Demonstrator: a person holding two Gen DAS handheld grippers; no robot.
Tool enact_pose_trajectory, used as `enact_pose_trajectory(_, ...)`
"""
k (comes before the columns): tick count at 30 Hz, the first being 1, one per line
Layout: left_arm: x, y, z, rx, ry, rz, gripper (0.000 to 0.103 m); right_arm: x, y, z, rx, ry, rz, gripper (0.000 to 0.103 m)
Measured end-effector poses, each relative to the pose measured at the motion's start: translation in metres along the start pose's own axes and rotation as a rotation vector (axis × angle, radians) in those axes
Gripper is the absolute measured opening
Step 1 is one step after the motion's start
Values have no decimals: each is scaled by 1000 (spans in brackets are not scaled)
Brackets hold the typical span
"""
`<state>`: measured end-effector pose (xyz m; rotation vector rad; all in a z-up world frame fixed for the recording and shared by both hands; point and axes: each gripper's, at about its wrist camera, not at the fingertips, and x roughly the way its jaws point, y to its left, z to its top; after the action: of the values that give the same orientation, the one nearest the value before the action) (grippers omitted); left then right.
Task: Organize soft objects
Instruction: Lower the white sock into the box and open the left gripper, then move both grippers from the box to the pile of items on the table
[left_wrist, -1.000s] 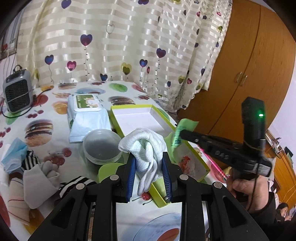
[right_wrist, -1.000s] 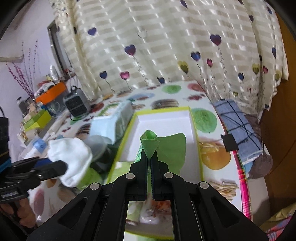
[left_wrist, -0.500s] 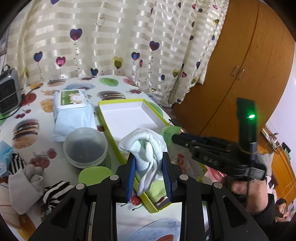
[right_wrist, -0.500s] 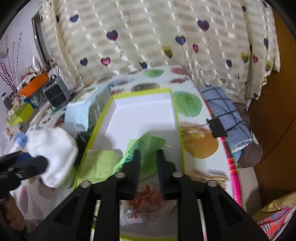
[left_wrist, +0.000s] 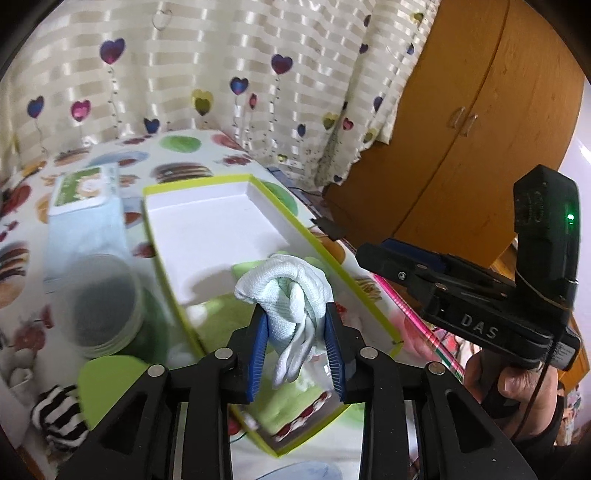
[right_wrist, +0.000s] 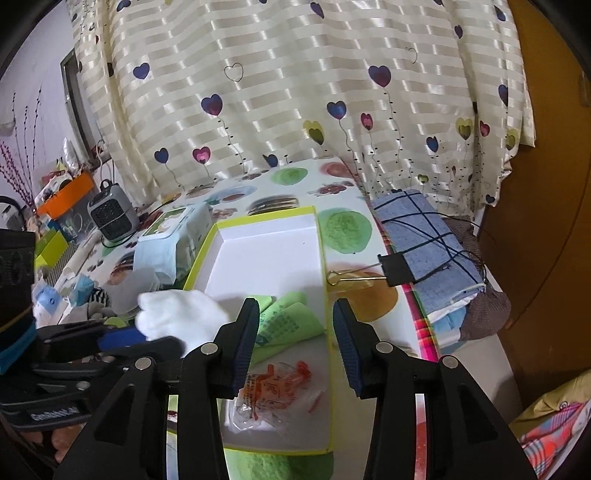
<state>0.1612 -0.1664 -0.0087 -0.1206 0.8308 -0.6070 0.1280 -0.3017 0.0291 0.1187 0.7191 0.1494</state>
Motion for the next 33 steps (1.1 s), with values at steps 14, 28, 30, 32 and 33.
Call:
enact_pose_trajectory(14, -4, -1, -5, 9, 12, 25, 44, -3, 3, -5, -4, 0, 7, 43)
enact_pose_trajectory(28, -47, -8, -10, 6, -63, 52, 44, -30, 27, -7, -57, -22, 22, 43)
enact_pose_trajectory(30, -53, -9, -12, 6, -71, 57, 44, -36, 33, -7, -72, -27, 20, 43)
enact_pose_trajectory(32, -61, -10, -14, 5, -84, 63, 44, -43, 38, -8, -84, -34, 25, 43)
enact_pose_trajectory(33, -64, -11, -15, 5, -90, 65, 44, -46, 40, -8, -89, -39, 28, 43)
